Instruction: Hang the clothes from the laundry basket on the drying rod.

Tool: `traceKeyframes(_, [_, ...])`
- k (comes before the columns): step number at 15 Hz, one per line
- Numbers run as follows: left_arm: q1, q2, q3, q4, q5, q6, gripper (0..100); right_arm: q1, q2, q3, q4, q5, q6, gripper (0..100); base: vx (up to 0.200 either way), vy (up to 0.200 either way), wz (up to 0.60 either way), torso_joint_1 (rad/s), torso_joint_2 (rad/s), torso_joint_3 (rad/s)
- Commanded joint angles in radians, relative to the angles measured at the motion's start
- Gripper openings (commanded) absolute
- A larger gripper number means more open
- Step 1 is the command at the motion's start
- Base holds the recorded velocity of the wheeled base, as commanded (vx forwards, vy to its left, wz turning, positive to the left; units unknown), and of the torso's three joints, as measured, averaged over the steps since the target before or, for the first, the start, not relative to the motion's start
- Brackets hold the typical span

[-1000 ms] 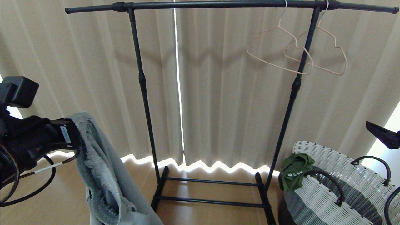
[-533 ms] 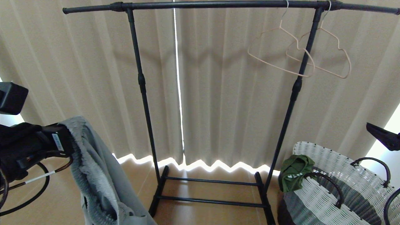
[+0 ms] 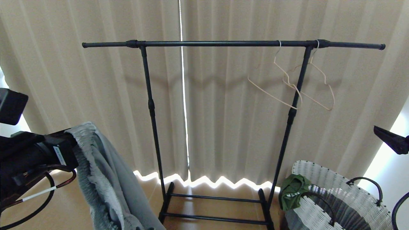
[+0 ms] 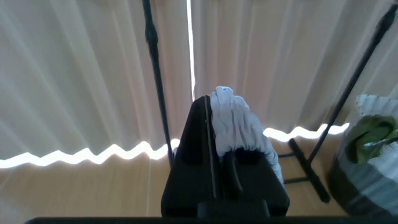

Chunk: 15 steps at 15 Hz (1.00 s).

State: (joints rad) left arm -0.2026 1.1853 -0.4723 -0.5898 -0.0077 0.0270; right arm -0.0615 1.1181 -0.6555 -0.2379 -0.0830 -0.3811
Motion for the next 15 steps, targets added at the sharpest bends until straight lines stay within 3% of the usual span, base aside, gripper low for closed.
traceKeyframes(1, [-0.006, -0.013, 0.003, 0.002, 0.000, -0.001, 0, 0.000, 0.002, 0.001, 0.002, 0.000, -0.001, 100, 0.000, 0.000, 0.00, 0.334, -0.48, -0.242])
traceKeyframes(7, [-0.012, -0.012, 0.035, -0.064, 0.000, 0.002, 0, 0.000, 0.003, 0.022, 0.002, -0.001, -0.001, 100, 0.000, 0.000, 0.00, 0.278, -0.46, -0.253])
traceKeyframes(15, [-0.012, -0.009, 0.050, -0.108, 0.000, 0.002, 0, 0.000, -0.017, 0.050, -0.043, -0.004, -0.005, 100, 0.000, 0.000, 0.00, 0.026, -0.05, -0.026])
